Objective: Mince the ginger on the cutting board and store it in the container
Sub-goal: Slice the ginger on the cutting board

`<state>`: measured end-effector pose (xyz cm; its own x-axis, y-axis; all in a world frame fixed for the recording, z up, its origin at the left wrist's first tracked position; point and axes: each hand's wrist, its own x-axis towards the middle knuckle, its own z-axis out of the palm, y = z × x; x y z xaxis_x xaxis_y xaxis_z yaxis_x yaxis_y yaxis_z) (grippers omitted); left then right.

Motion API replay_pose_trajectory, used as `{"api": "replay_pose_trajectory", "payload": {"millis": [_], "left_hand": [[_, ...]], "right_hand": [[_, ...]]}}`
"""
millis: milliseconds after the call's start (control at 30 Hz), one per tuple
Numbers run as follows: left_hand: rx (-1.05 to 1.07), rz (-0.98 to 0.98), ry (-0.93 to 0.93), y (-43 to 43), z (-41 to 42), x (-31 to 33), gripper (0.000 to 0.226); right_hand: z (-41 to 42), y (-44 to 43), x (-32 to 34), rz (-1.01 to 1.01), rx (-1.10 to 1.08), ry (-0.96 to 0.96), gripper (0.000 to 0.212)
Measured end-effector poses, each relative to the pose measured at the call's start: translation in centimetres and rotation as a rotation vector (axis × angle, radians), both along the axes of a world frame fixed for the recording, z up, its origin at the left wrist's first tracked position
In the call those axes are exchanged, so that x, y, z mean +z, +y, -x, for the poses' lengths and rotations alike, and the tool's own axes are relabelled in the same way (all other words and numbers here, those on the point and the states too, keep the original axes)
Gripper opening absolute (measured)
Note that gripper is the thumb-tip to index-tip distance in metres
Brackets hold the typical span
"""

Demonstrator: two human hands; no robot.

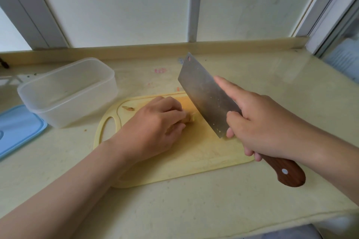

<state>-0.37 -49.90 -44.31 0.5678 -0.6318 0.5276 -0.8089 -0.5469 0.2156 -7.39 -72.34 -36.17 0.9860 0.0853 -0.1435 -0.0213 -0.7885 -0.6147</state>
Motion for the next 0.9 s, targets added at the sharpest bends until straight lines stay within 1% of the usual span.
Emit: {"api": "replay_pose_trajectory", "payload": {"millis": [167,300,400,567,700,767,900], "left_hand": [[-0.043,-0.009,-0.067,0.1,0.2,-0.2,0.018],[-0.028,-0.019,-0.046,0.1,-0.1,-0.5,0.022],[-0.024,-0.041,-0.044,0.0,-0.3,-0.5,0.021],[-0.068,-0.098,-0.105,0.0,-0.9,-0.4,0.016],[-0.075,-0.038,-0.113,0.0,-0.7,-0.9,0.017],[-0.082,-0.005,-0.120,-0.1,-0.8,-1.2,0.019],[-0.104,-0.010,-0.105,0.2,-1.2,-1.4,0.021]], "right_hand": [[0.1,0.6,-0.3,0.022,0.018,0.017,0.078],[-0.1,1.1,-0.5,0.052,0.027,0.034,0.079],[-0.3,1.2,-0.4,0.077,0.044,0.060,0.079],[-0.6,1.2,0.0,0.089,0.040,0.088,0.081],[-0.4,1.9,0.0,0.093,0.034,0.136,0.083],[-0.1,2.0,-0.2,0.107,0.024,0.104,0.083],[0.9,2.4,-1.3,0.173,0.010,-0.013,0.083]]}}
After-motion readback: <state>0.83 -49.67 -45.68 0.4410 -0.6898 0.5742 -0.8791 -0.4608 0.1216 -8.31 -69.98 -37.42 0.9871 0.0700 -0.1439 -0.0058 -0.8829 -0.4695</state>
